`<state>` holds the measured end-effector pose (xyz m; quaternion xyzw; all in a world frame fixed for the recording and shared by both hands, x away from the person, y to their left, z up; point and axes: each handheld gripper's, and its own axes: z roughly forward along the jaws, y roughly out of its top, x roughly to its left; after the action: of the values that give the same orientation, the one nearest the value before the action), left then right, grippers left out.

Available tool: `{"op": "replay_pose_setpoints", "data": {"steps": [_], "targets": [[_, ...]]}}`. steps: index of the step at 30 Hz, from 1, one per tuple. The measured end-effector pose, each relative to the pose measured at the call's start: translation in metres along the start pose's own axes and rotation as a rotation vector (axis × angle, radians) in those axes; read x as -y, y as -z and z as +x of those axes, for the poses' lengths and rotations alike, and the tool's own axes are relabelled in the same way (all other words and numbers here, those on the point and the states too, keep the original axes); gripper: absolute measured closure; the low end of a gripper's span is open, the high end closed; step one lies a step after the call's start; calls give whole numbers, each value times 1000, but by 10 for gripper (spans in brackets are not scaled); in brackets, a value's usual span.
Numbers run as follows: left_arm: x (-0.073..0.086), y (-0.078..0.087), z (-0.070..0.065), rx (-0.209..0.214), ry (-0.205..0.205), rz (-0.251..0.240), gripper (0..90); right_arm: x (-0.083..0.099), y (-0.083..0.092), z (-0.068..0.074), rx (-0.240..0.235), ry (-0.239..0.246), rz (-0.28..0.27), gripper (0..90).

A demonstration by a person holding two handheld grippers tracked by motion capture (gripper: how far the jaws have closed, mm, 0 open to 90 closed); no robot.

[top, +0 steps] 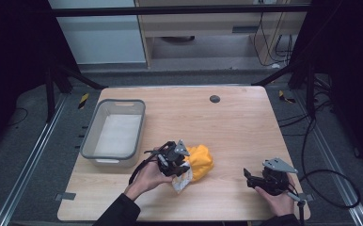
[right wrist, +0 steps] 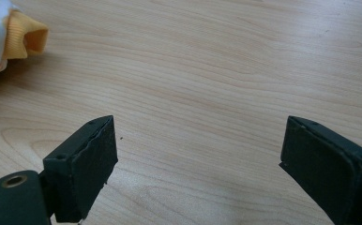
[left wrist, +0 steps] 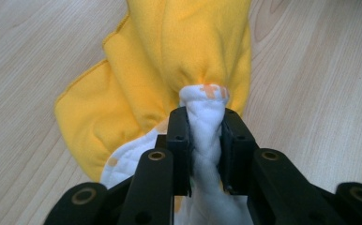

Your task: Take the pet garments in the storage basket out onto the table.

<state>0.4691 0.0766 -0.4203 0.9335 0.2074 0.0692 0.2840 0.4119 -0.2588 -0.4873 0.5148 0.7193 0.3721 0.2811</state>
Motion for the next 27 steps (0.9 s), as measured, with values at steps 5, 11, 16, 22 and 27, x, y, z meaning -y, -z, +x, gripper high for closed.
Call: {"op": "replay_pose_setpoints", "data": {"steps": [5,11,16,22,27], "targets": [[2,-2,0,1,-4,-14,701,0,0,0,-1,1,0,108],[3,-1,0,3,6,-33,641,0,0,0,-3,0,1,107],[3,4,1,2,19,-68,566,0,0,0,-2,2,1,107],[5,14,3,-9,36,-135,460,0,0,0,-2,-1,1,106],[10,23,6,-26,56,-195,354,0,0,0,0,6,-1,105]]}}
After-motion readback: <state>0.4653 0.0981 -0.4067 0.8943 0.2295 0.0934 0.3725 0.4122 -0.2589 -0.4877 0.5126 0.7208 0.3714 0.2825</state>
